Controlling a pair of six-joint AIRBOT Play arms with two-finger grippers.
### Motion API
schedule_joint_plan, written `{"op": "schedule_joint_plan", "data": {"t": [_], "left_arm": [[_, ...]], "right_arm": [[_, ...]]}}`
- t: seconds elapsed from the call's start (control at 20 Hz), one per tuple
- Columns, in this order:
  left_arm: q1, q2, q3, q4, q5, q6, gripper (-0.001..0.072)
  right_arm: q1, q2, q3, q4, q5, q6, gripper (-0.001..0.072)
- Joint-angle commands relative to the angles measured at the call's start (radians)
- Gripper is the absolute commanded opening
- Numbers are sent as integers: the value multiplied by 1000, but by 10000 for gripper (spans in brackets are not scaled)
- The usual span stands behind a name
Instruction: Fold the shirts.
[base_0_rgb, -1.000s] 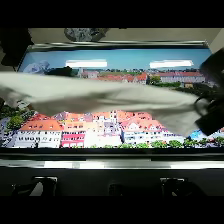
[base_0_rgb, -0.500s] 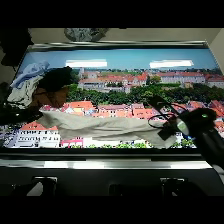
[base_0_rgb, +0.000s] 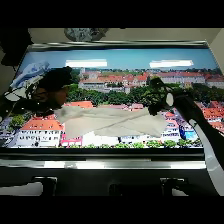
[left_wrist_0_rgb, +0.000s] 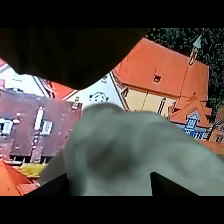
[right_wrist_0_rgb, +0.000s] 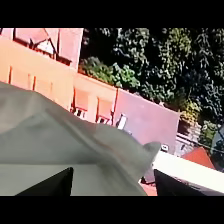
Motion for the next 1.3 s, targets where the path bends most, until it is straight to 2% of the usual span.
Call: {"op": "schedule_joint_plan", "data": {"t": [0.0, 0.1, 0.2, 0.35, 0.45, 0.6, 0.65, 0.85, 0.9, 0.95, 1.0, 1.1, 1.15, 1.25], "left_arm": [[25, -46, 100, -19, -129, 16, 593], [61, -14, 143, 32, -249, 19, 594], [79, 42, 111, 113, -307, 1, 600], [77, 125, -93, 157, -289, -23, 613], [69, 169, -272, 102, -223, 5, 712], [42, 188, -438, 12, -117, 35, 709], [25, 188, -465, -12, -89, 35, 708], [-67, 188, -488, -44, 3, 31, 697], [-88, 188, -488, -44, 35, 19, 605], [-107, 188, -488, -44, 73, -1, 558], [-120, 188, -488, -44, 109, -26, 457], [-132, 188, -488, -44, 163, -58, 147], [-132, 188, -485, -43, 172, -56, 44], [-132, 190, -480, -44, 174, -56, 32]], "right_arm": [[-111, 9, 40, 256, 40, -164, 612], [-213, 66, 72, 264, 178, -239, 624], [-343, 98, 74, 266, 301, -285, 624], [-495, 97, 10, 298, 463, -335, 623], [-536, 97, -76, 356, 496, -370, 628], [-533, 97, -172, 446, 487, -406, 635], [-533, 97, -189, 472, 482, -420, 674], [-533, 97, -202, 475, 472, -422, 676], [-533, 97, -203, 475, 472, -422, 677], [-533, 97, -210, 480, 471, -422, 678], [-533, 97, -228, 484, 465, -422, 687], [-533, 97, -288, 506, 444, -423, 692], [-533, 97, -322, 529, 423, -432, 696], [-533, 97, -374, 596, 357, -439, 698]]}}
